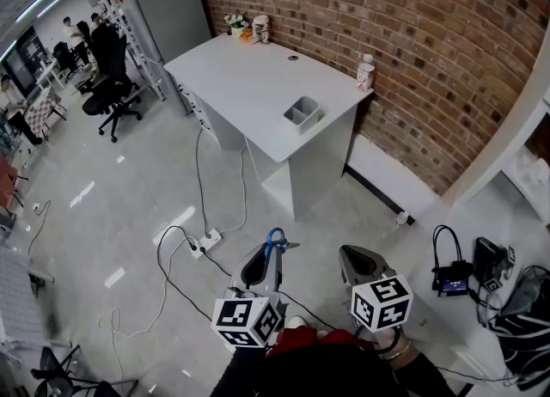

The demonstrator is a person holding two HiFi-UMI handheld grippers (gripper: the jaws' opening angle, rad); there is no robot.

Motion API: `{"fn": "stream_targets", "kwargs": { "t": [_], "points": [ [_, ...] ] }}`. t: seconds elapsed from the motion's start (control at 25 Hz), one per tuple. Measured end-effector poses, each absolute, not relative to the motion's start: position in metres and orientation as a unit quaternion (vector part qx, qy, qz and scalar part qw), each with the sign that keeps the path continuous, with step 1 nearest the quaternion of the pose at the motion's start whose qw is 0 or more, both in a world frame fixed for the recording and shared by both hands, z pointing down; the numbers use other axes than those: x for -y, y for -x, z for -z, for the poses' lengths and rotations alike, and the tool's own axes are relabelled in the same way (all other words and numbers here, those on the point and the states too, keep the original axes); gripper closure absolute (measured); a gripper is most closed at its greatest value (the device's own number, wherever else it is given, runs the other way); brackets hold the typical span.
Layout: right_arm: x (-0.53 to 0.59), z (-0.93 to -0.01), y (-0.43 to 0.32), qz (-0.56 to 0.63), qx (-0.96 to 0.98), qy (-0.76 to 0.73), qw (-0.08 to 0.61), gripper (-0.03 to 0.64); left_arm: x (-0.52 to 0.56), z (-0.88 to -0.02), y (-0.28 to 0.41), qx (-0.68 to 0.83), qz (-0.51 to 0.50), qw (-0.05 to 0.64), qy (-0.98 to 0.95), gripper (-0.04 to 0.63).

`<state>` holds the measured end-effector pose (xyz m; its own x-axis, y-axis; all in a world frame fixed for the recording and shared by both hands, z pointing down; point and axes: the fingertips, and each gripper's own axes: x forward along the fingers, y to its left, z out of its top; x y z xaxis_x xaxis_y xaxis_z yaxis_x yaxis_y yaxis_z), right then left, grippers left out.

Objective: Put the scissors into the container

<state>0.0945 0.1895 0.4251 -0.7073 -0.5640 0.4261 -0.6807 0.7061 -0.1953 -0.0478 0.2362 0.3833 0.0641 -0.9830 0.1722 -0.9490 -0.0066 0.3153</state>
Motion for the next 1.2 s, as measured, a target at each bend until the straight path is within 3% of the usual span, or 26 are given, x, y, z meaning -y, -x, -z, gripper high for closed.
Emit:
{"fn": "stream_targets", "kwargs": {
  "t": [1.2],
  "points": [
    [-0.123, -0.443, -0.038, -0.186, 0.904, -0.34, 0.181, 0.609, -0.175, -0.388, 0.097, 0.678, 0.051, 0.174, -0.712, 0.549]
  ]
}}
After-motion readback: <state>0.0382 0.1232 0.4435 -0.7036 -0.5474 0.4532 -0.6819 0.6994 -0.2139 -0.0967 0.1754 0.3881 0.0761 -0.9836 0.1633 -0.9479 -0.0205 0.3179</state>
